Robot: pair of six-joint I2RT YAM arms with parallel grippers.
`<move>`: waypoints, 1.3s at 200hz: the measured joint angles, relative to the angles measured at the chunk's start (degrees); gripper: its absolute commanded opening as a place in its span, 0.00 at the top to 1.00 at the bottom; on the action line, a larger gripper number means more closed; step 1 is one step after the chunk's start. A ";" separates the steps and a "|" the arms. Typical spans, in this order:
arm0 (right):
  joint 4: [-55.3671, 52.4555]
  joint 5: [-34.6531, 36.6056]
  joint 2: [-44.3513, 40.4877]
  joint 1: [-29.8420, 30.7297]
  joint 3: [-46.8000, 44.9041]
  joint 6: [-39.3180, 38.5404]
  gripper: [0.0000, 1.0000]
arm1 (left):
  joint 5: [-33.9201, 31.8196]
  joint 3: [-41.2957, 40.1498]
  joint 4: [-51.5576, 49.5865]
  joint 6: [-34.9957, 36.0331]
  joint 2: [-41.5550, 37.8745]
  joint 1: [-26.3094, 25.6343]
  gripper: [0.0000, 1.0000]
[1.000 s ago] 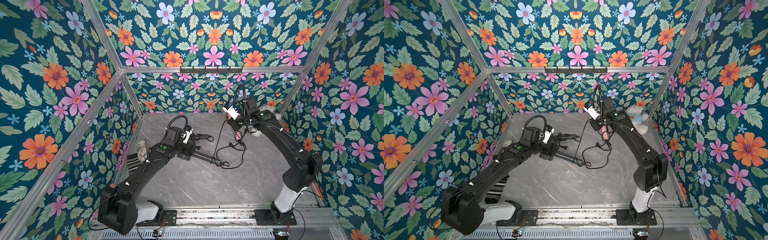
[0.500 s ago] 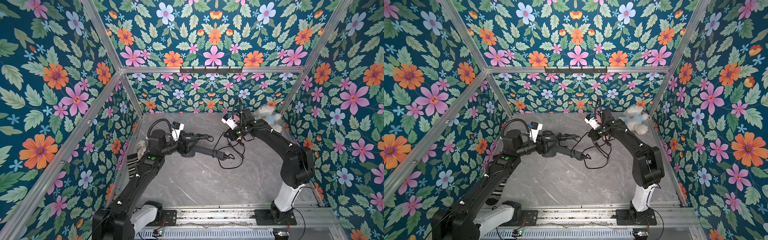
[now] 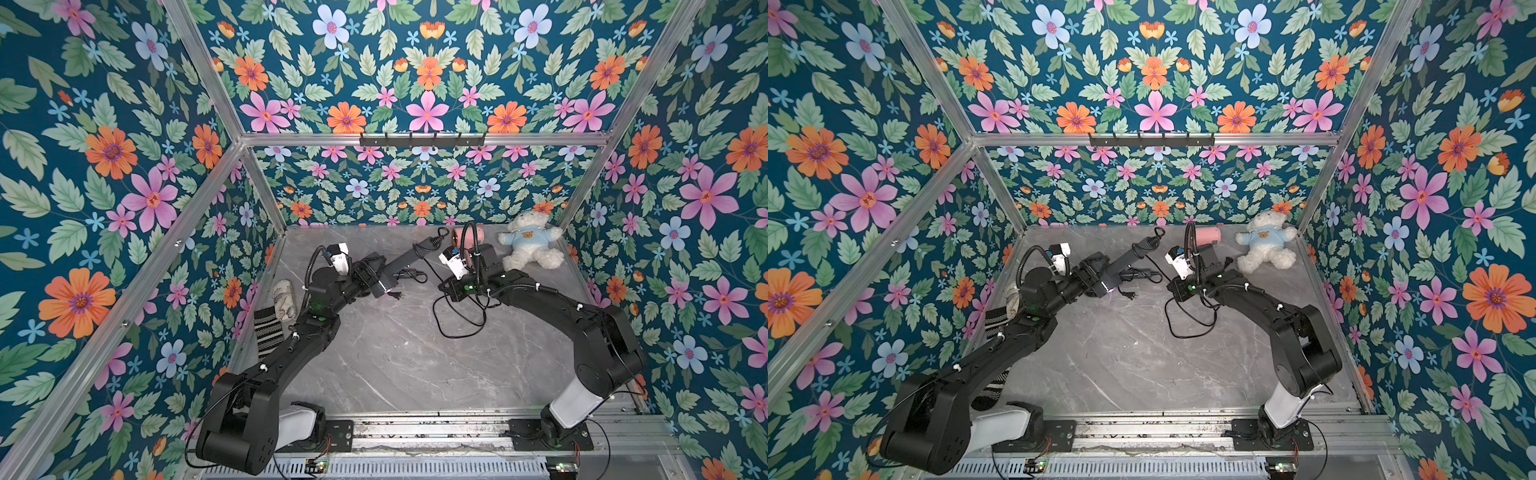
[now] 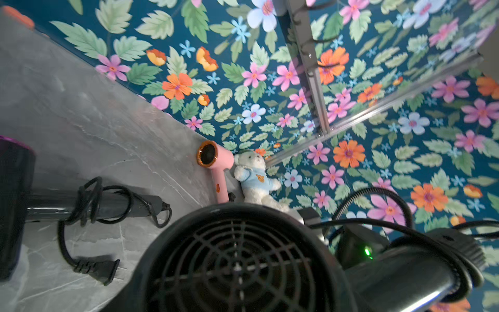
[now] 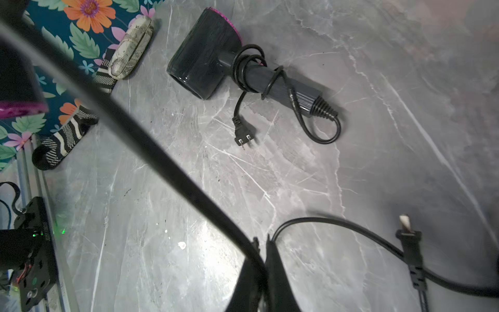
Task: Wrap the cord around the hair dryer
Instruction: Wrap the power cord around the hair dryer.
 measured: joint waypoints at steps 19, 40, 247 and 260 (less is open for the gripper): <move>-1.36 2.89 -1.53 2.19 -0.81 -0.02 1.00 | -8.44 1.77 -5.09 0.76 -1.92 -1.44 1.00; -3.80 6.97 -2.75 6.05 0.50 -1.55 1.00 | -18.47 3.19 -11.58 3.06 -3.65 -2.27 1.00; -30.62 28.37 -5.51 12.20 27.63 -19.63 1.00 | -57.75 24.87 -38.64 28.04 15.13 -19.58 1.00; -31.71 29.03 -4.81 11.47 28.72 -21.66 1.00 | -56.72 27.71 -41.05 31.82 16.70 -20.24 1.00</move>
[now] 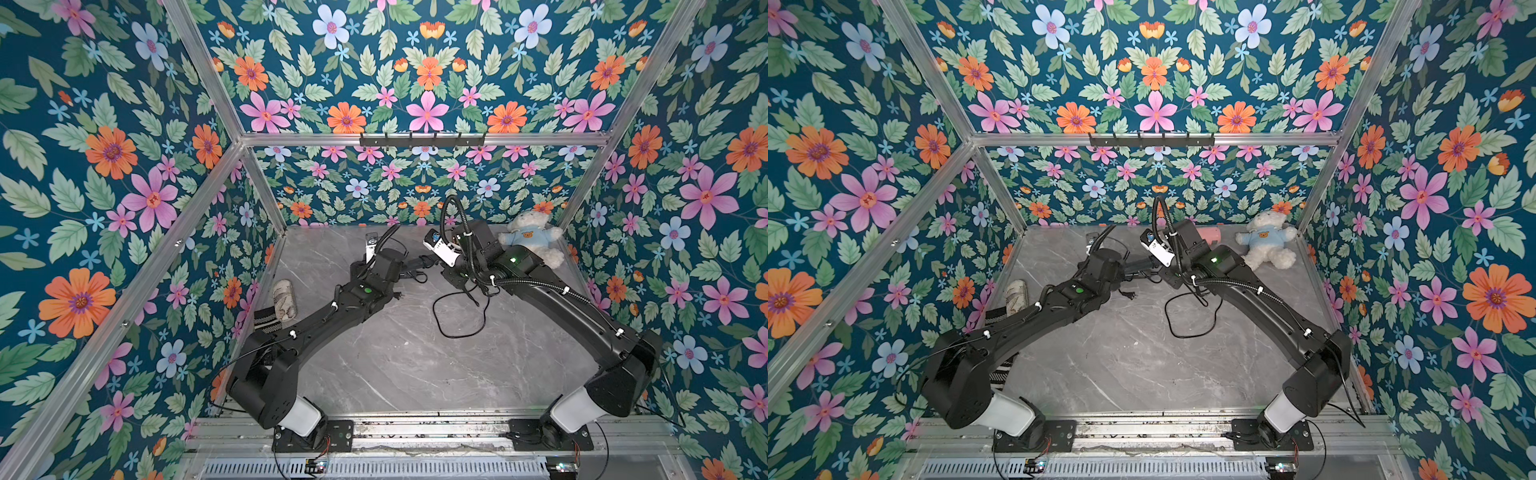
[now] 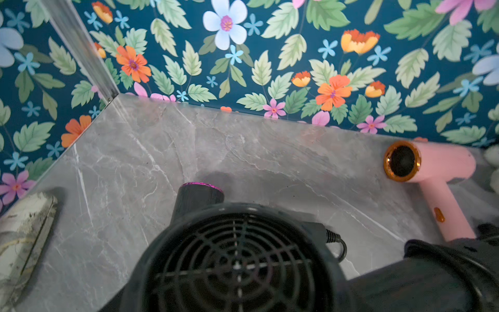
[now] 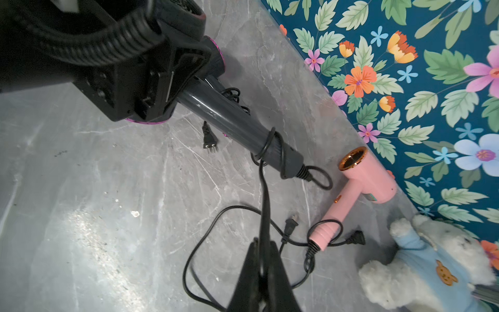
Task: Wrap the cord around the hair dryer
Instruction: Wrap the power cord around the hair dryer.
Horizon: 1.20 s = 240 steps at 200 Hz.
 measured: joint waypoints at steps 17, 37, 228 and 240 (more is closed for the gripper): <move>-1.51 -0.09 0.81 -1.64 1.05 -2.43 1.00 | 2.95 1.88 -3.04 4.96 0.63 -0.50 1.00; -2.97 -1.03 1.66 -3.72 1.88 -4.68 1.00 | 8.85 2.25 -6.12 10.45 -0.48 -0.44 1.00; 13.27 -51.23 1.18 -20.06 -14.38 8.63 1.00 | 62.73 -24.44 33.73 -3.37 -21.24 13.73 1.00; 17.18 -52.94 1.16 -20.11 -15.69 10.95 1.00 | 60.37 -21.55 31.78 -3.91 -21.29 13.35 1.00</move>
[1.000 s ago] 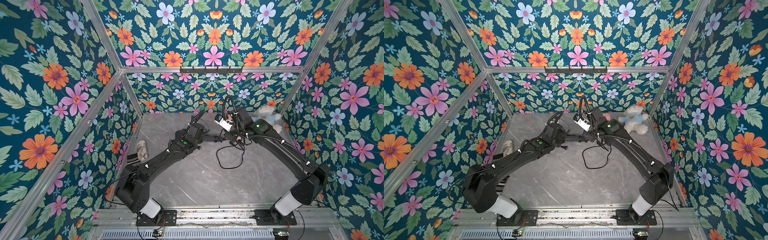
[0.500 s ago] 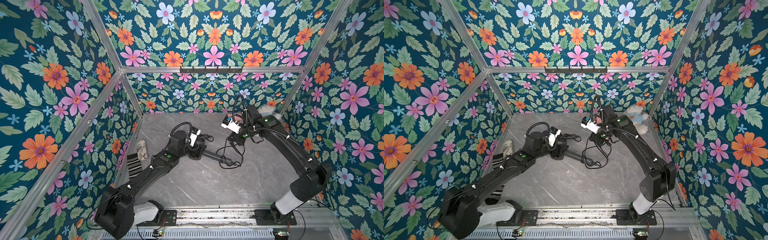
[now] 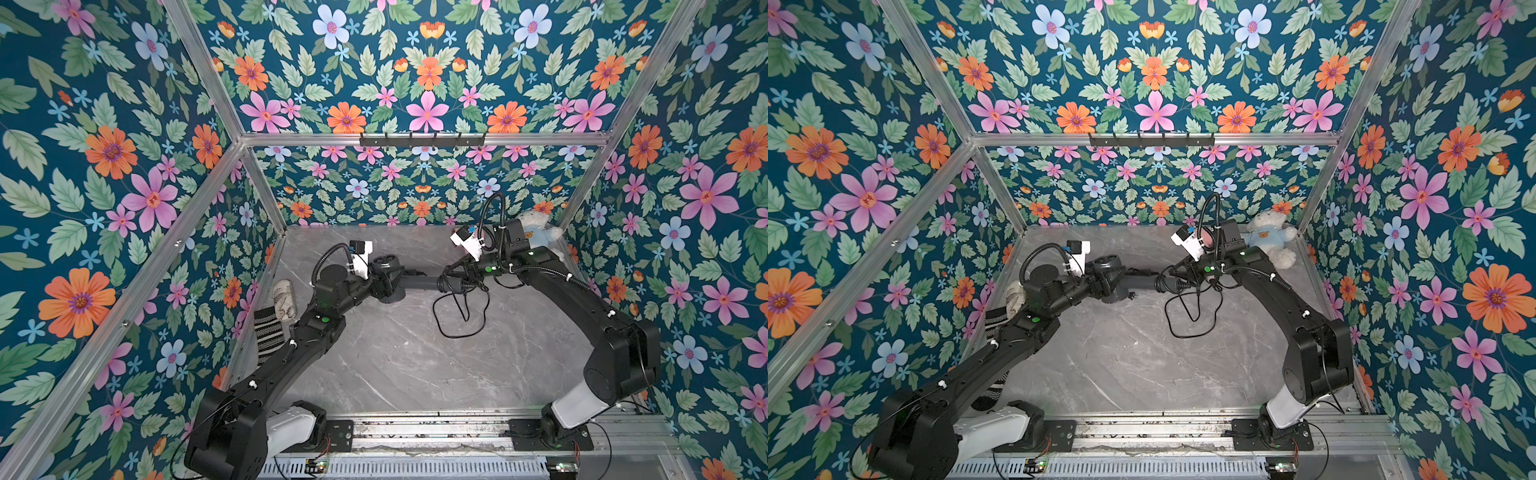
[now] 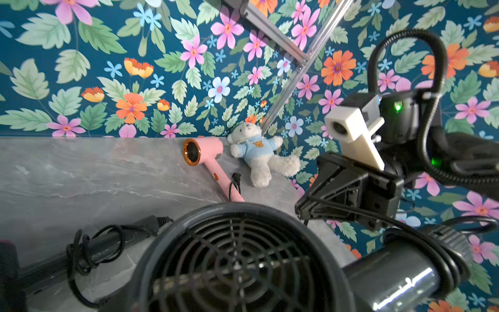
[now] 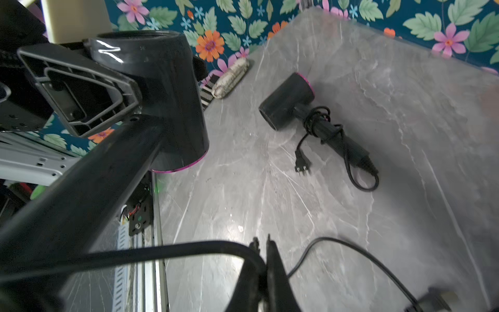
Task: Wrap the cord around the hair dryer
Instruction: Wrap the power cord around the hair dryer.
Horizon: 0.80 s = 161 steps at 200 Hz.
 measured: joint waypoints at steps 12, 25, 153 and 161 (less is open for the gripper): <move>4.20 -1.27 -0.33 -0.07 -1.75 2.43 1.00 | -3.02 3.34 -3.19 0.15 -0.04 -1.01 1.00; 8.22 -2.01 -1.09 -0.11 -4.04 4.92 1.00 | -6.12 6.82 -8.00 0.52 -0.09 -2.64 1.00; 33.79 -4.42 -8.02 -0.35 -23.30 24.46 0.59 | -21.66 25.03 -25.53 -0.94 2.40 -15.30 1.00; 33.55 -4.13 -8.55 -0.35 -23.65 24.41 0.57 | -22.58 25.42 -26.51 -0.94 2.38 -15.32 1.00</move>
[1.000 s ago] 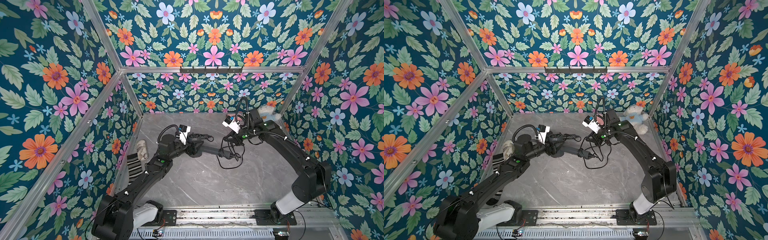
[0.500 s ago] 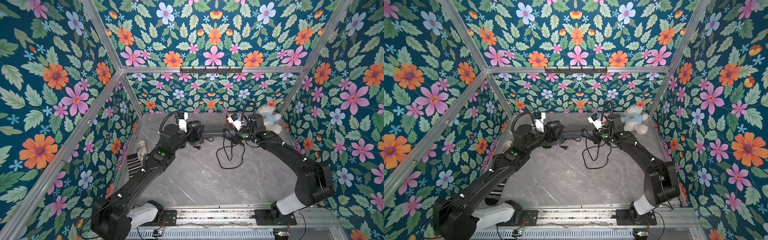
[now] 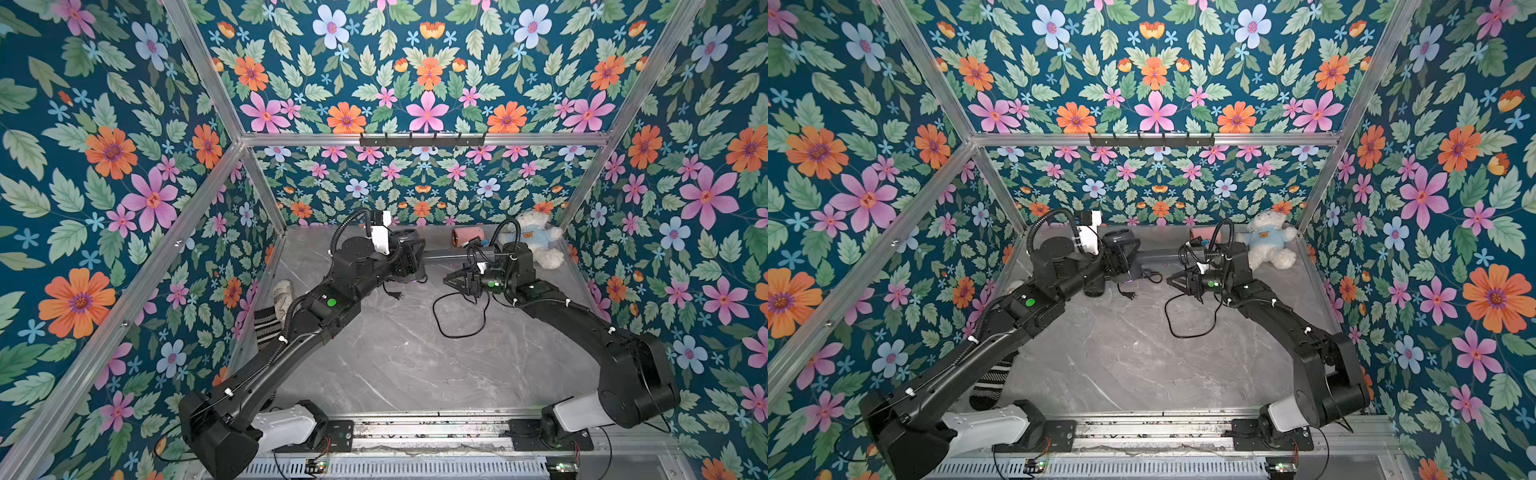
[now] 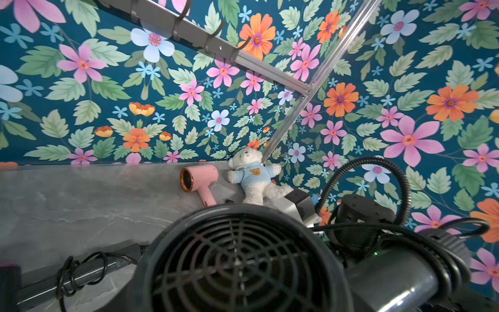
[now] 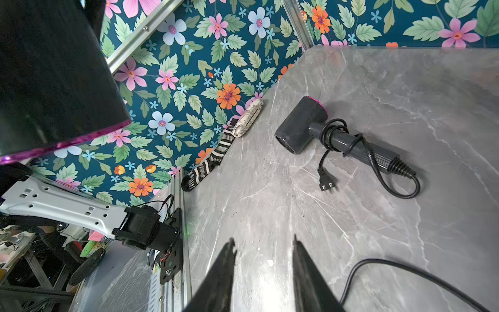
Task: Wrap the cord around the hair dryer
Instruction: Wrap the power cord around the hair dryer.
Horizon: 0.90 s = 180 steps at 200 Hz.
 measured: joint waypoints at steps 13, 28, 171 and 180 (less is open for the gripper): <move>-0.72 0.59 -0.85 -0.02 -0.52 -0.63 0.56 | -1.40 0.63 -1.73 -0.02 -0.22 0.00 1.00; -2.10 1.55 -1.73 0.00 -0.92 -1.86 0.56 | -3.04 1.16 -3.34 0.00 -0.85 0.00 1.00; -8.52 8.13 -5.09 -0.92 -9.09 -7.58 1.00 | -11.17 -0.74 -9.40 -1.73 -3.82 2.40 1.00; -8.55 8.33 -4.24 -0.92 -9.18 -7.37 1.00 | -11.54 -1.97 -9.25 -2.86 -4.17 2.97 1.00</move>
